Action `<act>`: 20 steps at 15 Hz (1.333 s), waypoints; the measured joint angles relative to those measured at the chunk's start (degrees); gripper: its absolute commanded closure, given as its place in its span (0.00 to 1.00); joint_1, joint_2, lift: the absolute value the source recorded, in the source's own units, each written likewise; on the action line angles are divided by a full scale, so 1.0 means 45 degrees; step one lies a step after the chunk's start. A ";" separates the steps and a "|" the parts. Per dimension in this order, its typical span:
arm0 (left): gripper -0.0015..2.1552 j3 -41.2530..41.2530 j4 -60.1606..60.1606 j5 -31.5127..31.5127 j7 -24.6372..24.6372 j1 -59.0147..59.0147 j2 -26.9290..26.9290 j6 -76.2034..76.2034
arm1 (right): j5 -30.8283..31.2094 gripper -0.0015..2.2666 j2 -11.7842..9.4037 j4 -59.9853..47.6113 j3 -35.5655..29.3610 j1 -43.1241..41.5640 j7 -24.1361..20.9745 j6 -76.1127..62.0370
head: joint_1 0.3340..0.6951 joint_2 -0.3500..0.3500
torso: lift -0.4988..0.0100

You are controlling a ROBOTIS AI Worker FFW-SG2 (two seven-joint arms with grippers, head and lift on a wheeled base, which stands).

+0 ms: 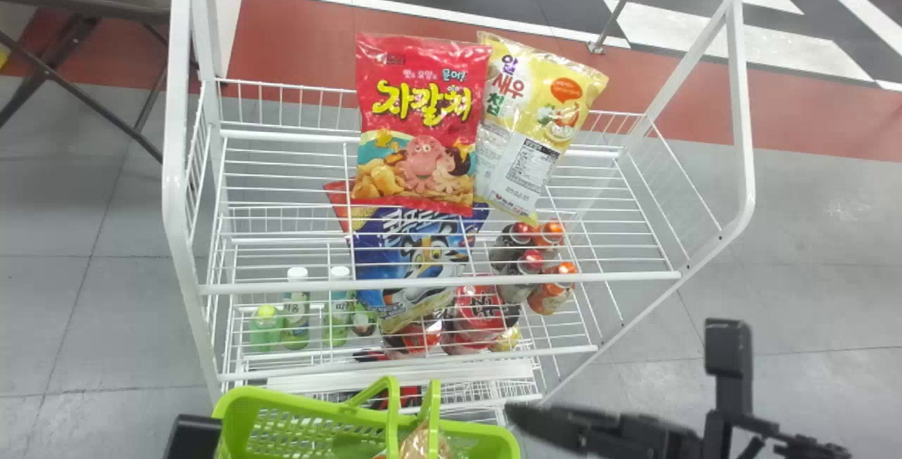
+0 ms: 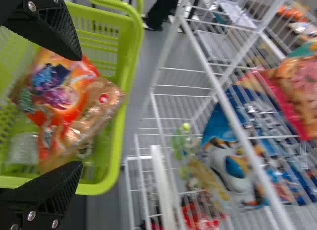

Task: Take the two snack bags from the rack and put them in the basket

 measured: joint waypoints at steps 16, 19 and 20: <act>0.69 0.0012 0.0603 -0.0002 -0.0081 -0.0106 0.0000 0.0000 | 0.5273 0.03 0.0334 -0.0227 0.4521 0.2411 -0.1561 -1.4563 | 1.00 0.00 | 0.96; 0.69 0.0058 0.0629 -0.0003 -0.0146 0.0035 0.0000 -0.0098 | 0.5908 0.03 0.0369 -0.0356 0.5115 0.2673 -0.1920 -1.4713 | 1.00 0.00 | 0.96; 0.69 0.0051 0.0637 -0.0003 -0.0156 0.0070 0.0000 -0.0162 | 0.6052 0.03 0.0389 -0.0357 0.5255 0.2733 -0.2002 -1.4783 | 1.00 0.00 | 0.96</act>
